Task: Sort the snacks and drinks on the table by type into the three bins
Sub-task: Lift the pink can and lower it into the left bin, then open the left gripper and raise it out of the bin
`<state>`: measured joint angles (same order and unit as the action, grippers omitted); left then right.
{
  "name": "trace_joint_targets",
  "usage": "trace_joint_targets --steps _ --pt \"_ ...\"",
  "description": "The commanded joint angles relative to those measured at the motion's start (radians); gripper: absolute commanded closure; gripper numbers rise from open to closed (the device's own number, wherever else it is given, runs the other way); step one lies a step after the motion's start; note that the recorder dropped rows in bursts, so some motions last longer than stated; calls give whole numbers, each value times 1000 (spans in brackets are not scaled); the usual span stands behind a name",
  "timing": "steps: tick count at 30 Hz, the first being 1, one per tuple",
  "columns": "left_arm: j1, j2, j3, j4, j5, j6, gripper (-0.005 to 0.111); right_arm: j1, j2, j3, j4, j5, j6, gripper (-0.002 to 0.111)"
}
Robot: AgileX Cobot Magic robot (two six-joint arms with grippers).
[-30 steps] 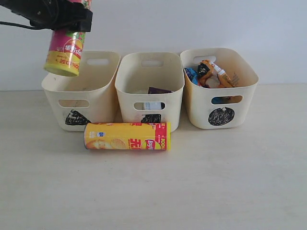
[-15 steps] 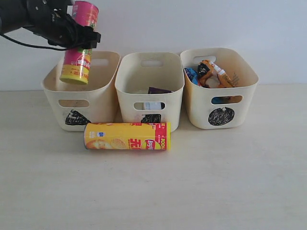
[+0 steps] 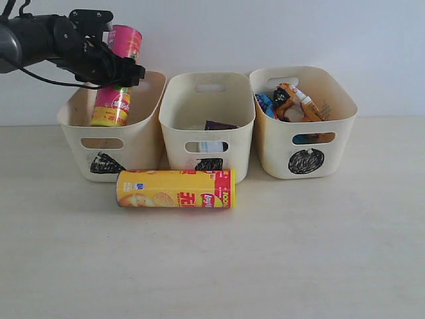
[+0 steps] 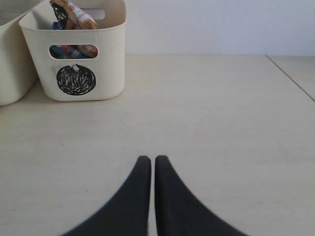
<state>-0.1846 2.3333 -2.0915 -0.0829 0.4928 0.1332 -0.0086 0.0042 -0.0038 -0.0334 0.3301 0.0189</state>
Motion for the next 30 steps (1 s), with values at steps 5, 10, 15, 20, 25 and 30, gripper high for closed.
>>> trace_joint_targets --steps 5,10,15,20,25,30 --pt "4 -8 -6 2 -1 4 24 -3 -4 4 1 -7 1 108" --pt "4 -18 -6 2 27 4 24 -3 -4 4 1 -7 1 108" --pt "4 -70 -6 2 78 29 26 -3 -4 4 1 -7 1 108" --pt "4 -157 -6 2 214 148 48 -3 -4 4 1 -7 1 108" --pt "4 -231 -6 2 405 269 103 -3 -4 4 1 -7 1 108" --pt "4 -276 -6 2 581 341 103 -3 -4 4 1 -7 1 108"
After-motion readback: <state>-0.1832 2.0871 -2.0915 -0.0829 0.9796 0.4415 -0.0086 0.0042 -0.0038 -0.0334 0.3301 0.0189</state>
